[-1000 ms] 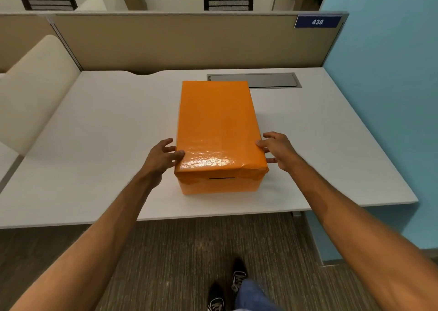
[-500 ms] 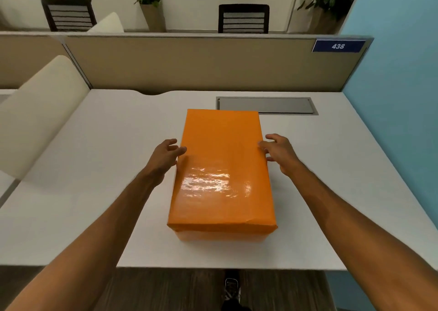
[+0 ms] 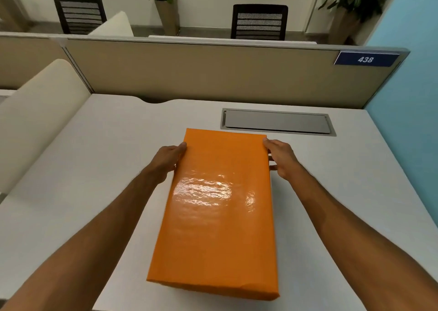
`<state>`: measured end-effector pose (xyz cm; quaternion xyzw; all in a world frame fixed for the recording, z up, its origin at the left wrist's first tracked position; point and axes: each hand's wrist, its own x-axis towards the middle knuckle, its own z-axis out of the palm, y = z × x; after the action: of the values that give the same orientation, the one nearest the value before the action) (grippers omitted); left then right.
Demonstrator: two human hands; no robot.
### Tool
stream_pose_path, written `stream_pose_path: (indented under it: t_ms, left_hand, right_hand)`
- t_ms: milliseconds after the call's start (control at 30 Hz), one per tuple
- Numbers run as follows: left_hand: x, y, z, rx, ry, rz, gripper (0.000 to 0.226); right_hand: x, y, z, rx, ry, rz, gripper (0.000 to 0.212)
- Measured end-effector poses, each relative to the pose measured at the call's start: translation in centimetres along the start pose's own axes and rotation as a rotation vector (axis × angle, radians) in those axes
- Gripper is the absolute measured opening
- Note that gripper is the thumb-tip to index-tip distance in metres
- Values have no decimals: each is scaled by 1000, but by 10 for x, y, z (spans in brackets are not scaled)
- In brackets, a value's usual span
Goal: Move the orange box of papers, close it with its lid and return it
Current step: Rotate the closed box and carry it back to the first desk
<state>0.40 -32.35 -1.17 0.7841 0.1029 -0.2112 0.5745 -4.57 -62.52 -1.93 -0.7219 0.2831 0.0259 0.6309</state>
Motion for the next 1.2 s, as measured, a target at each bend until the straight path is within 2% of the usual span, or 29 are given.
stream_pose_path:
  t_ms: [133, 300, 500, 867, 1200]
  left_hand:
    - [12, -2, 3, -7, 35, -7, 53]
    - [18, -6, 3, -82, 68, -20, 57]
    - [23, -9, 5, -104, 44, -28, 57]
    - [30, -5, -3, -103, -33, -55, 55]
    - [37, -3, -4, -109, 41, 26, 51]
  right_hand:
    - [7, -1, 0, 30, 2, 29, 33]
    - [13, 0, -1, 56, -2, 44, 32]
    - [16, 1, 5, 47, 79, 67, 37]
    - [19, -6, 7, 47, 65, 110, 32]
    - [21, -6, 11, 9, 53, 85, 38]
